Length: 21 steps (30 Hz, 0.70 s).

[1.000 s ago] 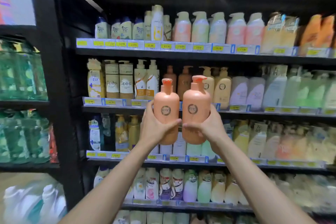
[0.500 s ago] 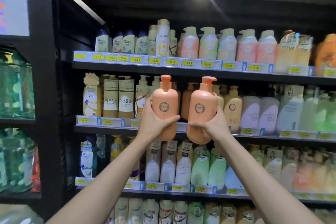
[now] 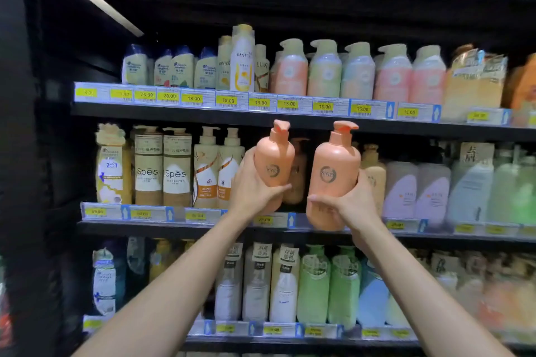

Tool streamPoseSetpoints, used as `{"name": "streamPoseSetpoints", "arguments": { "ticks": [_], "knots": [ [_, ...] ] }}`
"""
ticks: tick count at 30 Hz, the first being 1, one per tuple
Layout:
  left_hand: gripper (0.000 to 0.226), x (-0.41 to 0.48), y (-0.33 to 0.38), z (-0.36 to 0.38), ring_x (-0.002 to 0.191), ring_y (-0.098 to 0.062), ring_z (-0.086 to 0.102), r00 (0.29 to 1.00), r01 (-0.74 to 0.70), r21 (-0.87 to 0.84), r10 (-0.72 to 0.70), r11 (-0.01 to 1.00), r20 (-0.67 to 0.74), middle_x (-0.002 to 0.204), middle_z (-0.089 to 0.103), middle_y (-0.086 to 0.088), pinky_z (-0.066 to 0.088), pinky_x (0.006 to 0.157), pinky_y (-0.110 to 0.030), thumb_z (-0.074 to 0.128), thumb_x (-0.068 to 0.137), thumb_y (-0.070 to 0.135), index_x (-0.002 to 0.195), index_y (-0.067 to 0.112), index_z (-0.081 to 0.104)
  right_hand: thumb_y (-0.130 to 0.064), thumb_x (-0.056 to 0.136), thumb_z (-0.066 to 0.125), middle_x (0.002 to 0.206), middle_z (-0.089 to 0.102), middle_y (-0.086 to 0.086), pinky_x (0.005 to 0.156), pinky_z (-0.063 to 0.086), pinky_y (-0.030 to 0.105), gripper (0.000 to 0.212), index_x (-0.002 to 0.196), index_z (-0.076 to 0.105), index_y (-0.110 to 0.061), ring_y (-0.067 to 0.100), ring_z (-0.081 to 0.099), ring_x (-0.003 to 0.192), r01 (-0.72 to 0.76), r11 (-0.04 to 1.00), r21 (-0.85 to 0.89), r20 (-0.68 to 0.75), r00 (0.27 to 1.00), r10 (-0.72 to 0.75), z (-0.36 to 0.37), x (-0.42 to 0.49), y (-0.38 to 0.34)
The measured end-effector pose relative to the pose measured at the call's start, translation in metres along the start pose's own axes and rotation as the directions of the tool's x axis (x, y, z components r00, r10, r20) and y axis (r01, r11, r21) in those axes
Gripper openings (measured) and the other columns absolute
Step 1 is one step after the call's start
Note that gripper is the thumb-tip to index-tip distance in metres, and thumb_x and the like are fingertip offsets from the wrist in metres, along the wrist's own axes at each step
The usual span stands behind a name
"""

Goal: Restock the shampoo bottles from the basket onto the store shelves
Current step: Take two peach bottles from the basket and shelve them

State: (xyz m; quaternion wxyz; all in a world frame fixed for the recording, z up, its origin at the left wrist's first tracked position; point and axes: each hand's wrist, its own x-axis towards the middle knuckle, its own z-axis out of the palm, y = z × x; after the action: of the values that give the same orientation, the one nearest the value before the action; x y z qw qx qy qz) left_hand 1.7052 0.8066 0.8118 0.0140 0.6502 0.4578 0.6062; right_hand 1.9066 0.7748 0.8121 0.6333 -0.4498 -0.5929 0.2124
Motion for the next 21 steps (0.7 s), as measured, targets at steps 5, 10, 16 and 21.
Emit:
{"name": "streamPoseSetpoints", "arguments": {
  "ticks": [5, 10, 16, 21],
  "knots": [
    [0.097, 0.01, -0.011, 0.013, 0.11, -0.018, 0.058, 0.999, 0.039, 0.035, -0.039, 0.999, -0.008, 0.121, 0.058, 0.0, 0.05, 0.086, -0.036, 0.093, 0.055, 0.045, 0.132, 0.022, 0.039, -0.021, 0.044, 0.097, 0.113, 0.058, 0.0, 0.085, 0.051, 0.039, 0.094, 0.122, 0.044, -0.016, 0.018, 0.058, 0.104, 0.044, 0.999, 0.001, 0.04, 0.998, -0.044, 0.004, 0.012, 0.003],
    [0.088, 0.0, -0.03, 0.022, 0.103, -0.017, 0.059, 0.994, 0.103, 0.078, -0.104, 0.992, 0.016, 0.113, 0.06, 0.002, 0.047, 0.076, -0.029, 0.092, 0.058, 0.043, 0.126, 0.022, 0.041, -0.016, 0.049, 0.096, 0.099, 0.053, -0.011, 0.073, 0.044, 0.025, 0.081, 0.111, 0.043, -0.018, 0.0, 0.053, 0.09, 0.082, 0.996, 0.038, 0.096, 0.992, -0.085, 0.02, 0.012, 0.005],
    [0.087, -0.004, -0.036, 0.031, 0.098, -0.016, 0.06, 0.975, 0.217, 0.073, -0.22, 0.974, 0.042, 0.11, 0.059, 0.002, 0.053, 0.073, -0.035, 0.086, 0.058, 0.058, 0.121, 0.022, 0.038, -0.017, 0.05, 0.095, 0.103, 0.054, -0.012, 0.074, 0.044, 0.023, 0.085, 0.118, 0.043, -0.017, 0.003, 0.054, 0.093, 0.091, 0.995, 0.038, 0.075, 0.993, -0.094, 0.043, 0.016, 0.011],
    [0.072, -0.003, -0.041, 0.037, 0.099, -0.023, 0.059, 0.967, 0.225, 0.143, -0.239, 0.964, 0.089, 0.114, 0.052, -0.006, 0.044, 0.064, -0.026, 0.077, 0.074, 0.055, 0.116, 0.015, 0.033, -0.018, 0.055, 0.092, 0.102, 0.05, -0.014, 0.09, 0.048, 0.039, 0.084, 0.12, 0.038, -0.021, 0.014, 0.053, 0.104, 0.076, 0.997, -0.001, 0.032, 0.997, -0.076, 0.058, 0.025, 0.017]
  ]
}}
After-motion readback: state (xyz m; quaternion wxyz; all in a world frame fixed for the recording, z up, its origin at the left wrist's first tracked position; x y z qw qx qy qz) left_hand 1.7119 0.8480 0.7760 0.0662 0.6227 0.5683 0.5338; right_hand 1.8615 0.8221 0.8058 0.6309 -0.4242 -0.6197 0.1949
